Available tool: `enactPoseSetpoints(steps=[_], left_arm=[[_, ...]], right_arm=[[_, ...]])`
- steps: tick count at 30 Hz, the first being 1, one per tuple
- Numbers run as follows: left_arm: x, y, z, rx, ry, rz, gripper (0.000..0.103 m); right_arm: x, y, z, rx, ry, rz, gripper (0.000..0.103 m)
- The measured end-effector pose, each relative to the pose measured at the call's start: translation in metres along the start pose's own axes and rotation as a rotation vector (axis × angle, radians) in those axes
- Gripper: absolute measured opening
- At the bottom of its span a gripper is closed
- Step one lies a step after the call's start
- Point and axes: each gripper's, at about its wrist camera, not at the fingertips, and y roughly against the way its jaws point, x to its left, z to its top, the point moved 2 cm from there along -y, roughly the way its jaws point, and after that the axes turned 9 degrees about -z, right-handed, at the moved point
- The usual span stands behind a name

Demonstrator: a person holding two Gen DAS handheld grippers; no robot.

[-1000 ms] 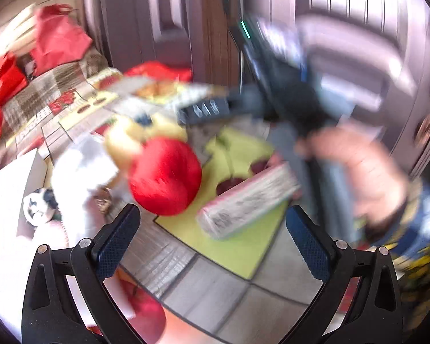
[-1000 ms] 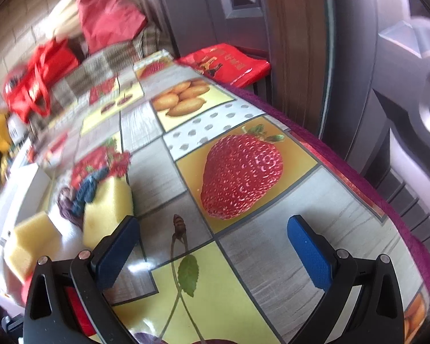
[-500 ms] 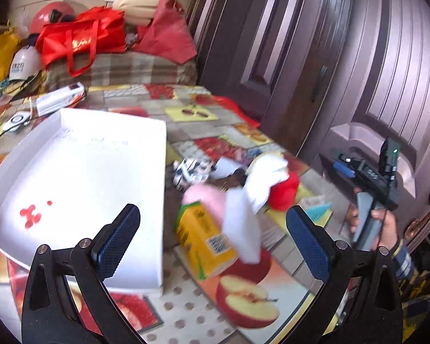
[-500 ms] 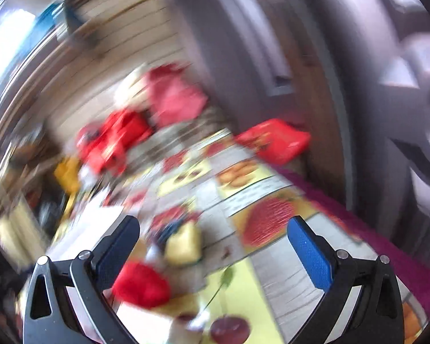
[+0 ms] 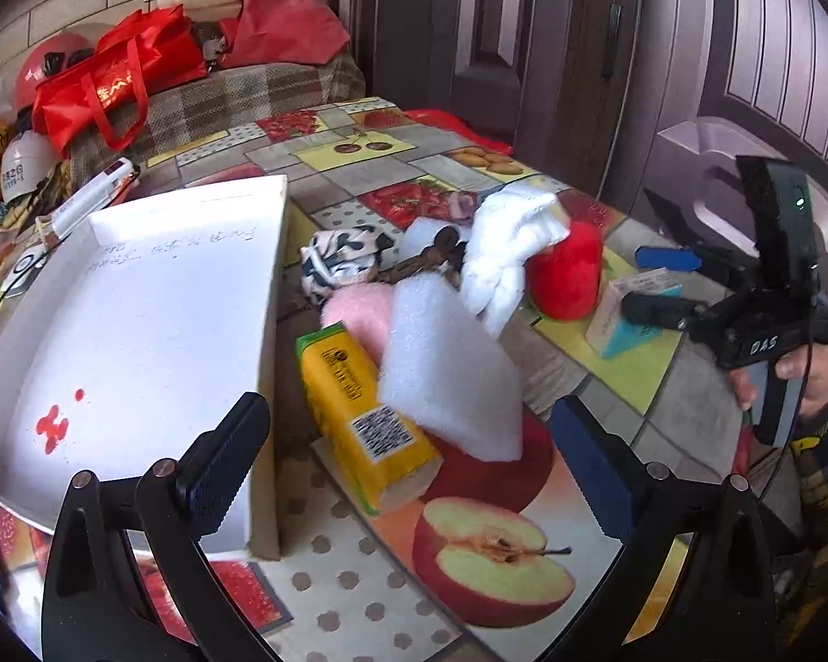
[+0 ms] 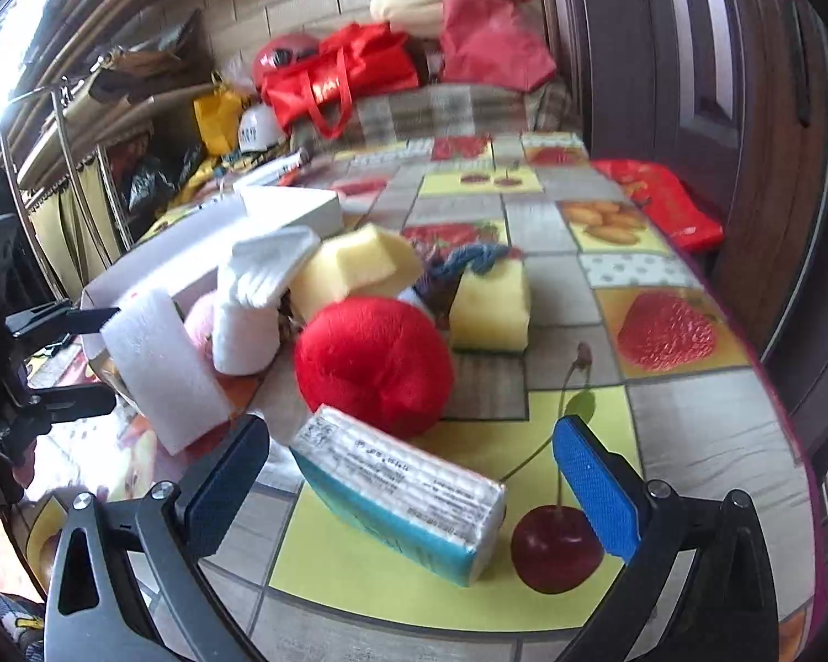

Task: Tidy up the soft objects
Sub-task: 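Grasp the teal tissue pack with the right tool while the left tool grasps the white foam block, then lower the tissue pack into the white box with right tool while left drops foam block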

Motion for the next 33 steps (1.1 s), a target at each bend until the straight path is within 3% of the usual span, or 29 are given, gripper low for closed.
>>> enactPoseSetpoints(steps=[6,8,10,11,13,18,25,30,33], left_arm=[[-0.021,-0.009,0.015,-0.003,-0.076,-0.001,0.101],[-0.028,-0.020,0.020,0.022,-0.107,-0.007,0.081],[-0.032,-0.031,0.021,0.054,-0.126,-0.014,0.032],[-0.034,-0.034,0.021,0.063,-0.144,-0.006,0.028],[-0.036,-0.041,0.015,0.100,-0.145,-0.037,0.022],[-0.041,-0.035,0.006,0.063,-0.150,-0.062,0.021],[-0.041,-0.002,0.016,-0.102,-0.150,-0.045,0.021],[-0.014,0.029,0.015,-0.264,-0.089,0.090,0.021],[0.008,0.038,0.009,-0.315,-0.044,0.200,0.021]], right_arm=[[0.002,-0.005,0.001,0.038,-0.007,0.009,0.103],[0.002,-0.010,0.000,0.066,-0.015,0.011,0.102],[0.003,-0.011,-0.002,0.070,-0.014,0.025,0.084],[0.003,-0.010,-0.004,0.075,-0.010,0.051,0.068],[0.005,-0.008,-0.006,0.068,-0.003,0.069,0.068],[0.007,0.001,-0.010,0.034,0.020,0.091,0.067],[0.004,0.026,-0.003,-0.108,-0.042,0.084,0.067],[0.007,0.042,0.008,-0.238,-0.135,0.079,0.067],[0.016,0.045,0.012,-0.308,-0.176,0.073,0.067]])
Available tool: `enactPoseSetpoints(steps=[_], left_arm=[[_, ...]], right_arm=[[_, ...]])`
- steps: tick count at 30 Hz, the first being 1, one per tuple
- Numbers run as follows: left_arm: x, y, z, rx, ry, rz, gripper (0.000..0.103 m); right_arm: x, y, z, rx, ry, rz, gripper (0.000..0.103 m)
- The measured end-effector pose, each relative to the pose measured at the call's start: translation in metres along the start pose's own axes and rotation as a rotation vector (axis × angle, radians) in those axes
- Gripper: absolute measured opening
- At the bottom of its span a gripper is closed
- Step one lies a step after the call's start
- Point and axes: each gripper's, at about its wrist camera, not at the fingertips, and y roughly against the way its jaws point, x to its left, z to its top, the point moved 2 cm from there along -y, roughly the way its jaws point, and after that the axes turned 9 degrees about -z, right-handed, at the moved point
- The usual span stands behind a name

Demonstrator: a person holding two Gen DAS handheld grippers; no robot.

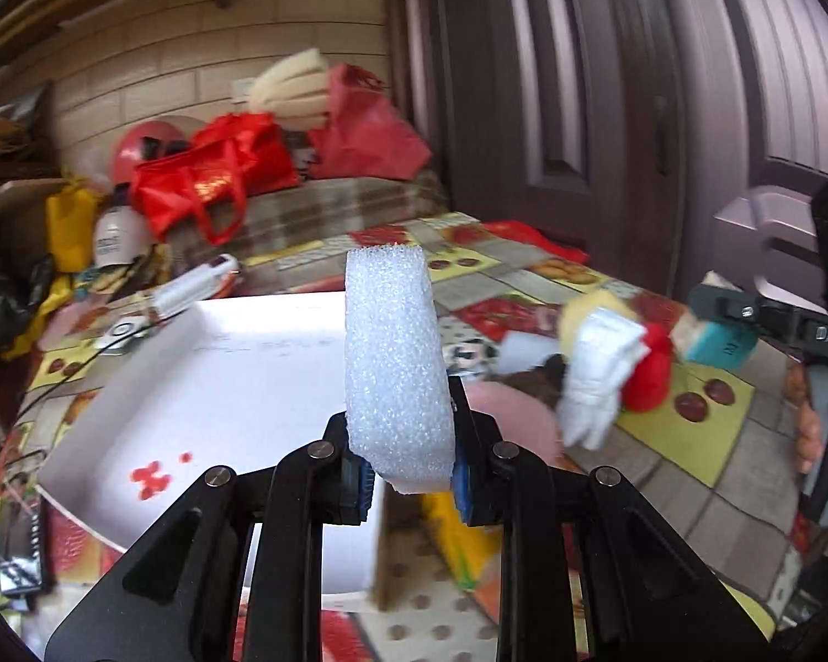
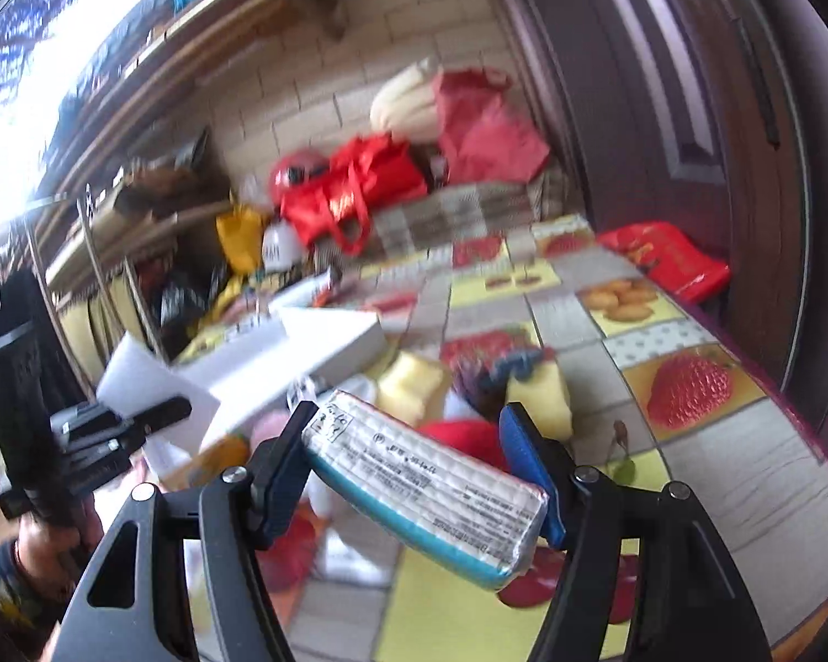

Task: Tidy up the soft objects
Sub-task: 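Lower the tissue pack into the white box with right tool while left drops foam block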

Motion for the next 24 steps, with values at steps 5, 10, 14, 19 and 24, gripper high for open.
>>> enactPoseSetpoints(steps=[5,10,14,19,24], left_arm=[[0.014,0.001,-0.005,-0.022,0.016,0.083,0.021],[0.016,-0.003,-0.009,-0.016,0.010,0.103,0.021],[0.025,0.000,-0.012,-0.018,0.006,0.137,0.021],[0.048,0.007,-0.016,-0.026,0.046,0.190,0.021],[0.075,0.010,-0.021,-0.014,0.079,0.248,0.021]], right_arm=[[0.022,0.002,0.006,-0.112,-0.009,-0.016,0.067],[0.038,0.000,0.006,-0.151,0.002,-0.029,0.067],[0.048,-0.003,0.005,-0.149,0.005,-0.018,0.067],[0.068,-0.008,0.001,-0.143,0.036,0.011,0.067],[0.100,-0.017,-0.003,-0.124,0.088,0.062,0.067]])
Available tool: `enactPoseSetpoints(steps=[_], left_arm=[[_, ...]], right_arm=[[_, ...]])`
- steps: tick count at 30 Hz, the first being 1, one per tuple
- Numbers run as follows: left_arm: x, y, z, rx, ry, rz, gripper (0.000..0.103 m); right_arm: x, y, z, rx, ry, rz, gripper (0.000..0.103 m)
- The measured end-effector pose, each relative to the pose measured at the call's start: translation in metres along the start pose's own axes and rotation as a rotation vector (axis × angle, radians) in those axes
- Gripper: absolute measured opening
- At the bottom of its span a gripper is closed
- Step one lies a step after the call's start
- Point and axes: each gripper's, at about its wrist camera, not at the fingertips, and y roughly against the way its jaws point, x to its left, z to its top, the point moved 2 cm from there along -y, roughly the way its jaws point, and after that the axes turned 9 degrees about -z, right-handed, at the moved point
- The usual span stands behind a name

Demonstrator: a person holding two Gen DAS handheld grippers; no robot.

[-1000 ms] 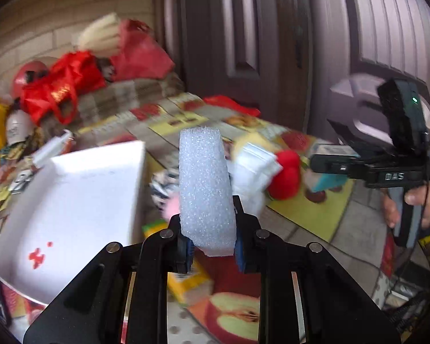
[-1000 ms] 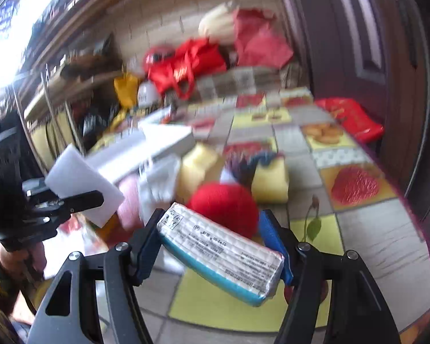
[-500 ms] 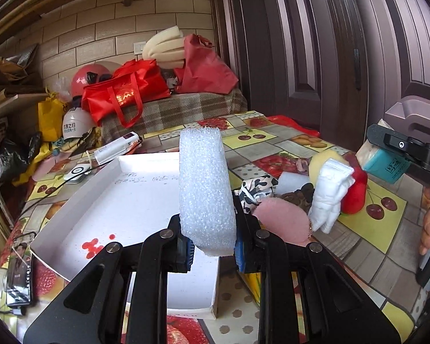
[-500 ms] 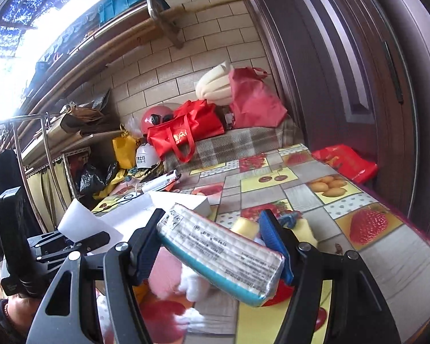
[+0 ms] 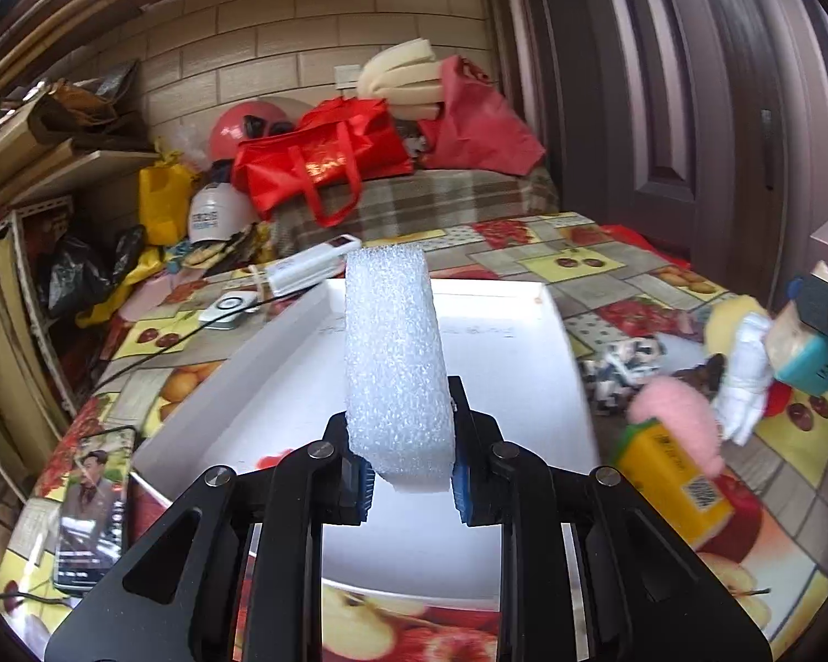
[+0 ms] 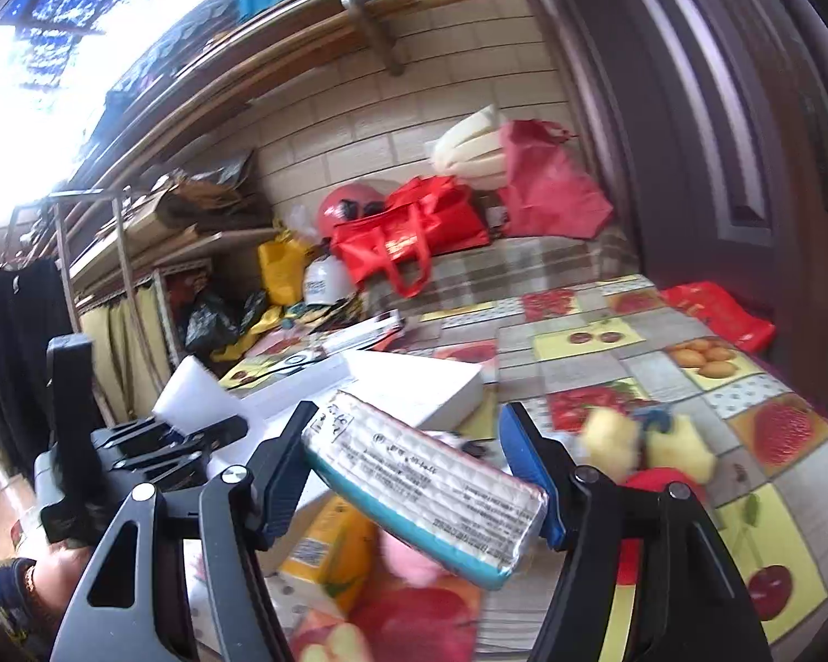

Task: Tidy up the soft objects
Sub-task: 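Lower the tissue pack into the white box with right tool while left drops foam block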

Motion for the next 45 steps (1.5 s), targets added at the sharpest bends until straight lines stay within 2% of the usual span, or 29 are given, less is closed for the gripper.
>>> enactPoseSetpoints(steps=[4,9,15,18,27,35,37,38,39,40,41,42,43,44,45], left_arm=[[0.028,0.000,0.000,-0.008,0.034,0.066,0.021],[0.067,-0.005,-0.001,0.004,0.156,0.091,0.021],[0.075,-0.017,0.007,-0.021,0.121,0.131,0.021],[0.086,-0.027,0.011,-0.019,0.144,0.141,0.021],[0.111,-0.036,0.011,-0.004,0.242,0.120,0.021],[0.107,-0.037,0.013,-0.006,0.219,0.094,0.021],[0.110,-0.037,0.013,-0.004,0.234,0.091,0.022],[0.113,-0.037,0.012,-0.002,0.245,0.093,0.023],[0.115,-0.037,0.011,-0.001,0.257,0.092,0.031],[0.117,-0.037,0.011,0.003,0.265,0.089,0.051],[0.118,-0.039,0.010,0.015,0.274,0.087,0.065],[0.119,-0.040,0.010,0.022,0.279,0.089,0.090],[0.119,-0.040,0.010,0.022,0.281,0.093,0.103],[0.119,-0.039,0.010,0.018,0.280,0.097,0.103],[0.118,-0.037,0.010,0.009,0.279,0.108,0.103]], right_arm=[[0.029,-0.010,-0.004,0.022,0.056,0.046,0.067],[0.054,-0.023,-0.009,0.055,0.076,0.078,0.067],[0.078,-0.038,-0.012,0.079,0.106,0.100,0.067],[0.089,-0.051,-0.014,0.096,0.116,0.102,0.067],[0.101,-0.096,-0.015,0.148,0.065,0.030,0.067],[0.106,-0.118,-0.010,0.152,0.039,-0.036,0.068],[0.103,-0.123,-0.011,0.178,0.027,-0.040,0.072],[0.102,-0.125,-0.011,0.189,0.021,-0.040,0.081],[0.101,-0.125,-0.011,0.191,0.017,-0.040,0.083],[0.099,-0.123,-0.011,0.185,0.008,-0.046,0.083],[0.098,-0.122,-0.010,0.178,0.004,-0.051,0.085],[0.097,-0.120,-0.010,0.167,-0.001,-0.054,0.089],[0.097,-0.118,-0.009,0.162,-0.003,-0.054,0.093],[0.097,-0.117,-0.009,0.155,-0.005,-0.053,0.101],[0.097,-0.117,-0.008,0.149,-0.007,-0.052,0.103]])
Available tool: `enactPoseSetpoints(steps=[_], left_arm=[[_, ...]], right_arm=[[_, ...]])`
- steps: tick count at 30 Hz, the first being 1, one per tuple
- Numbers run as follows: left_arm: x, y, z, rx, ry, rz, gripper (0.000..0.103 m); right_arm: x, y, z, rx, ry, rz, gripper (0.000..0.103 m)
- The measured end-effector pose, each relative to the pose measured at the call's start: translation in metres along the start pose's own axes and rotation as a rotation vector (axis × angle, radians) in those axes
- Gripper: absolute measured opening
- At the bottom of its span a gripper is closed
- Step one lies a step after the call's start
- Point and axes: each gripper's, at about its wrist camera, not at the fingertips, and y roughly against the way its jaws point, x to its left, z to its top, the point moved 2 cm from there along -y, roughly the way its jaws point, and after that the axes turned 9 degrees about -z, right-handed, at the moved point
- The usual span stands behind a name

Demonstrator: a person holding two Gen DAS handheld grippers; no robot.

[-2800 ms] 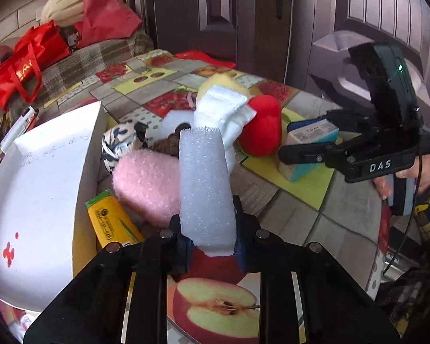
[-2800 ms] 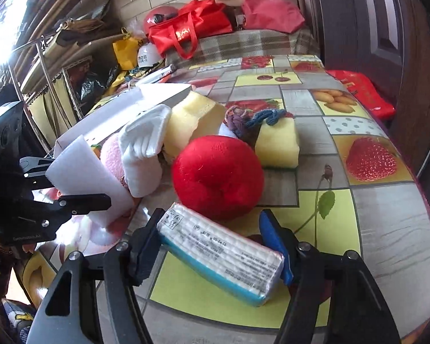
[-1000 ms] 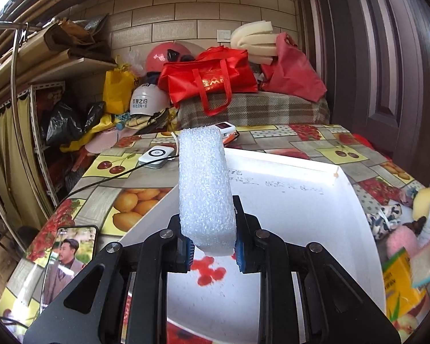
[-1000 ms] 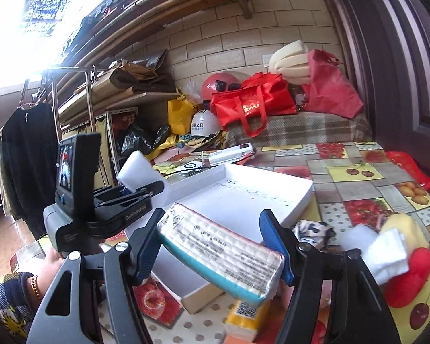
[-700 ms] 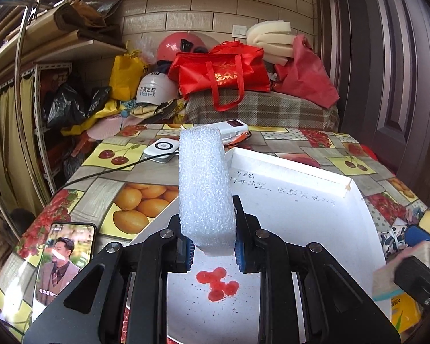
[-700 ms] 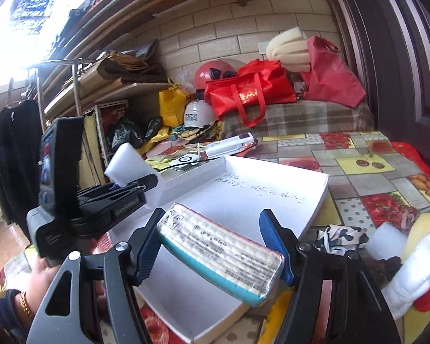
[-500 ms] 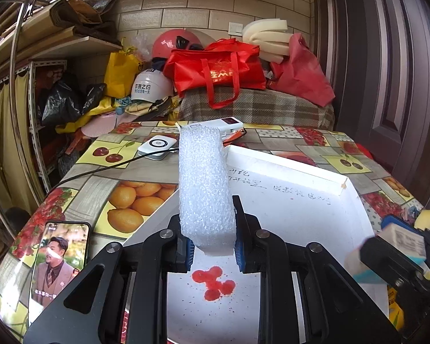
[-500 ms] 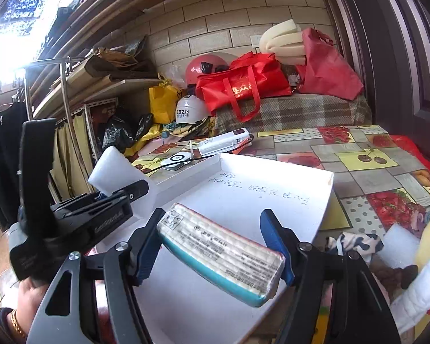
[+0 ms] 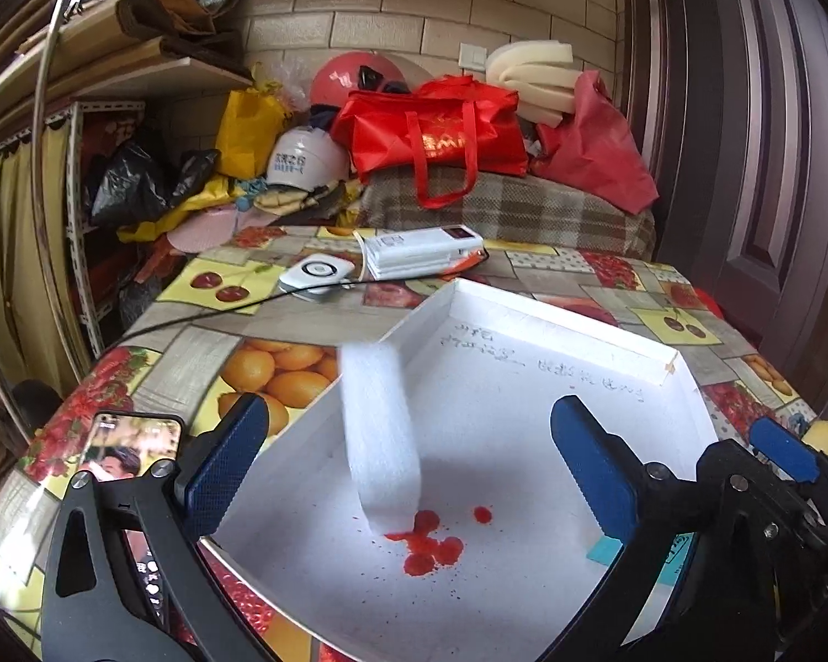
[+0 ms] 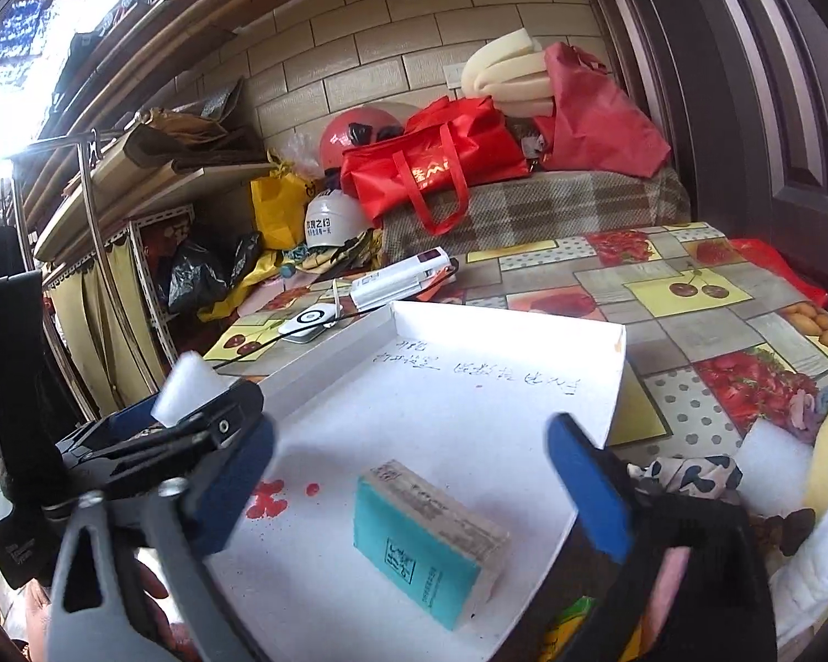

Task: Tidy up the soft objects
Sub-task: 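Lower the tissue pack into the white box with right tool while left drops foam block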

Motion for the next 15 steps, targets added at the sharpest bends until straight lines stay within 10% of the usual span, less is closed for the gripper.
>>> enactPoseSetpoints(steps=[15], left_arm=[[0.001,0.018,0.000,-0.093,-0.007,0.036,0.103]], right_arm=[[-0.004,0.014,0.002,-0.069,-0.009,0.034,0.103]])
